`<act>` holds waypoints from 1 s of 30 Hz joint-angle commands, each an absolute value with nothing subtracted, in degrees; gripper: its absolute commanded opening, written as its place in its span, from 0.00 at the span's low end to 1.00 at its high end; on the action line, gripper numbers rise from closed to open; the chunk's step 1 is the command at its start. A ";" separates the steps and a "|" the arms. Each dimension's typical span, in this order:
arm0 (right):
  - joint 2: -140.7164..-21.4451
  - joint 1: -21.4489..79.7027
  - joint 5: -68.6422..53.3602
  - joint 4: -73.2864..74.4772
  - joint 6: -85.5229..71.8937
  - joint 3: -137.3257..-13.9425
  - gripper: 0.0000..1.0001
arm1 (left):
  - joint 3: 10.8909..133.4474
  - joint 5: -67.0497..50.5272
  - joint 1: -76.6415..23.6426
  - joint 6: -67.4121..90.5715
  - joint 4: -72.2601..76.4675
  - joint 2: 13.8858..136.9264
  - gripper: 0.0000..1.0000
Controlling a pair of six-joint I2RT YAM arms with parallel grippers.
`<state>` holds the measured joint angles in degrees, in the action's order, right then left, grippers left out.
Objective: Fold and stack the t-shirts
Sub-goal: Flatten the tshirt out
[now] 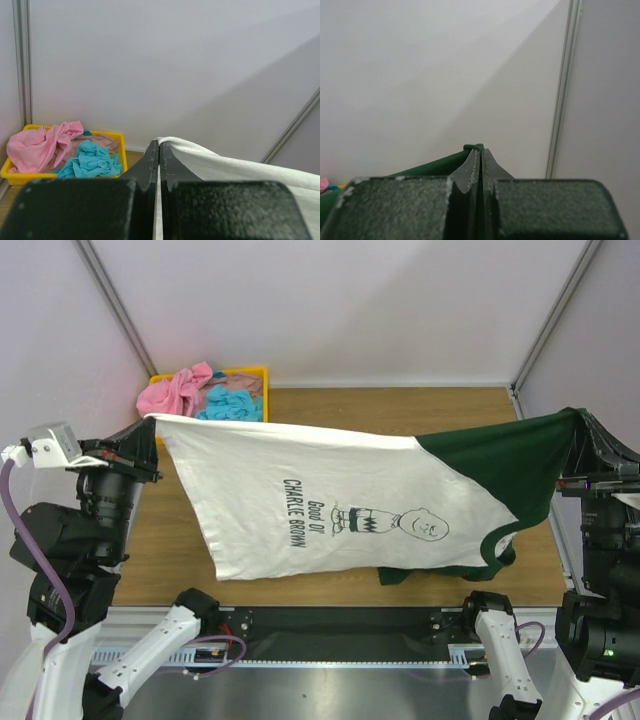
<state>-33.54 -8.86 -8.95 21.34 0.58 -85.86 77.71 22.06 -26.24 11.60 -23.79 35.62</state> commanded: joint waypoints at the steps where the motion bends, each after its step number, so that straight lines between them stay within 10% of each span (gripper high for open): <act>1: -34.10 -9.14 -7.91 19.69 0.44 -86.92 0.00 | 78.31 22.76 -26.37 11.69 -22.50 36.21 0.00; 30: -45.69 -9.05 -8.08 5.19 -4.92 -66.54 0.00 | 70.58 28.12 -26.28 10.81 -12.75 52.99 0.00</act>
<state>-44.62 -8.86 -8.05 12.84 -2.59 -67.55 71.40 26.52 -26.24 11.49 -18.50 52.42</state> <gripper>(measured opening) 0.017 0.009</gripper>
